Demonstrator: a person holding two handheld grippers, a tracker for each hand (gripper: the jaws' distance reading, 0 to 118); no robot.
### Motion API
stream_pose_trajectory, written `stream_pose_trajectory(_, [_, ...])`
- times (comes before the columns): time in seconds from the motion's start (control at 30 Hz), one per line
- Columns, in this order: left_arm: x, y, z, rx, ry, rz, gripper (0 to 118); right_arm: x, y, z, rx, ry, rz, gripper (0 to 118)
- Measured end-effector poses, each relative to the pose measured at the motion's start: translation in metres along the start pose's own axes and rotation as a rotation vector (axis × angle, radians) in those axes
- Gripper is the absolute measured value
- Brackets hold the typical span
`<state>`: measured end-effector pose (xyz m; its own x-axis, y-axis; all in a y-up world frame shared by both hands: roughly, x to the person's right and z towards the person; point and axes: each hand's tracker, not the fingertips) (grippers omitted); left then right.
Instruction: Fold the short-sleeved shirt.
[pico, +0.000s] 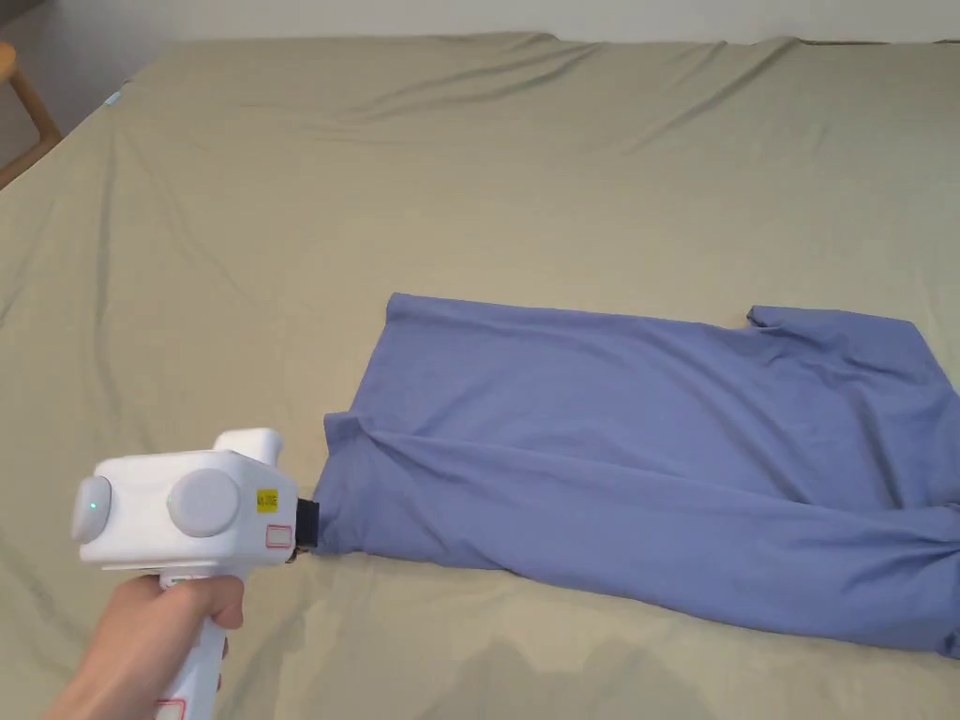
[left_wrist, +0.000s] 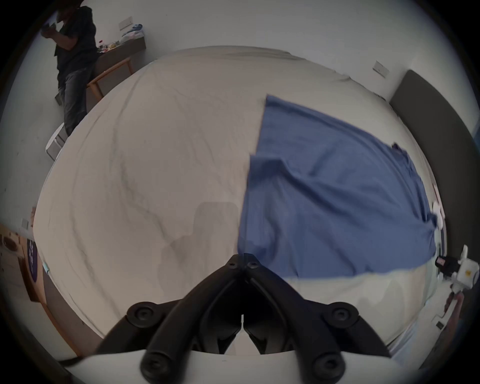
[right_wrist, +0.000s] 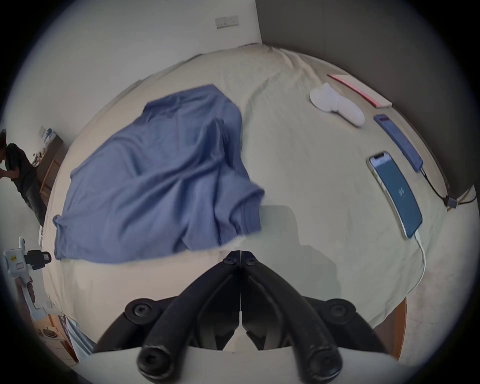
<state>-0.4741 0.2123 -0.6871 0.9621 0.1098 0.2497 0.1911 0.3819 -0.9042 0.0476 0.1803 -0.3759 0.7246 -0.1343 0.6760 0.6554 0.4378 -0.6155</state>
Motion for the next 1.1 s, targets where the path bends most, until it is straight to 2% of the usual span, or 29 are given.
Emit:
stream_pose_trajectory(0.03, [0.003,0.004,-0.006,-0.006,0.004,0.019,33,0.002,-0.004,-0.001,0.0,0.001,0.0,0])
stream_pose_trajectory(0.07, [0.003,-0.002,-0.009,0.0,0.014,0.026,98,0.003,-0.006,-0.002,0.0,0.001,-0.002,0])
stream_pose_trajectory(0.1, [0.006,0.001,-0.017,0.003,0.029,0.028,118,0.003,-0.005,-0.002,-0.003,0.002,0.001,0])
stream_pose_trajectory(0.17, [0.01,0.005,-0.025,0.01,0.025,0.017,112,0.003,-0.002,-0.003,0.004,-0.001,0.005,0])
stream_pose_trajectory(0.27, [0.017,0.01,-0.038,-0.016,0.026,0.029,111,0.002,0.005,0.002,0.01,-0.01,0.02,0])
stream_pose_trajectory(0.3, [0.019,0.01,-0.039,0.002,0.033,0.038,107,0.003,0.007,0.001,0.011,-0.015,0.022,0])
stream_pose_trajectory(0.33, [0.021,0.006,-0.034,0.037,0.045,0.025,88,0.004,0.008,0.001,0.014,-0.013,0.024,0])
stream_pose_trajectory(0.37, [0.021,0.006,-0.033,0.029,0.037,0.02,29,0.005,0.011,0.002,0.017,-0.013,0.023,0])
stream_pose_trajectory(0.4, [0.021,0.003,-0.029,0.029,0.014,0.053,1,0.004,0.013,0.004,0.022,-0.017,0.022,0])
stream_pose_trajectory(0.53, [0.022,0.01,-0.022,0.034,0.028,0.017,1,0.005,0.023,-0.003,0.031,-0.005,0.037,0])
stream_pose_trajectory(0.57, [0.019,0.011,-0.021,0.022,0.025,0.021,1,0.006,0.026,-0.005,0.035,0.027,0.03,26])
stream_pose_trajectory(0.6, [0.02,0.014,-0.021,0.015,0.021,0.03,1,0.006,0.029,-0.009,0.035,0.075,-0.002,70])
stream_pose_trajectory(0.63, [0.019,0.014,-0.019,0.017,0.018,0.034,1,0.006,0.032,-0.015,0.007,0.112,-0.027,108])
stream_pose_trajectory(0.67, [0.018,0.016,-0.018,0.016,0.019,0.035,2,0.001,0.034,-0.021,-0.014,0.154,-0.029,118])
stream_pose_trajectory(0.7, [0.017,0.017,-0.017,0.019,0.019,0.038,1,-0.004,0.037,-0.024,0.003,0.107,-0.023,118])
stream_pose_trajectory(0.83, [0.02,0.02,-0.019,0.003,0.024,0.03,1,-0.016,0.047,-0.055,-0.078,0.064,0.017,116])
stream_pose_trajectory(0.87, [0.02,0.02,-0.02,-0.001,0.028,0.028,1,-0.019,0.048,-0.061,-0.111,0.071,0.026,84])
stream_pose_trajectory(0.9, [0.021,0.019,-0.02,-0.001,0.028,0.029,1,-0.021,0.047,-0.061,-0.095,0.082,0.027,60])
stream_pose_trajectory(0.93, [0.021,0.019,-0.02,-0.001,0.028,0.03,2,-0.028,0.043,-0.05,-0.068,0.025,0.059,49])
stream_pose_trajectory(0.97, [0.021,0.019,-0.019,-0.001,0.017,0.034,1,-0.029,0.041,-0.043,-0.046,0.019,0.116,12])
stream_pose_trajectory(1.0, [0.02,0.02,-0.02,0.0,0.017,0.034,1,-0.028,0.042,-0.038,-0.053,0.103,0.109,10])
stream_pose_trajectory(1.03, [0.019,0.021,-0.02,0.005,0.018,0.032,1,-0.024,0.044,-0.032,-0.06,0.182,0.044,10])
stream_pose_trajectory(1.07, [0.019,0.023,-0.019,0.005,0.021,0.03,1,-0.022,0.046,-0.028,-0.054,0.136,0.052,10])
stream_pose_trajectory(1.1, [0.019,0.024,-0.018,0.004,0.019,0.029,1,-0.024,0.047,-0.024,-0.042,0.136,0.077,10])
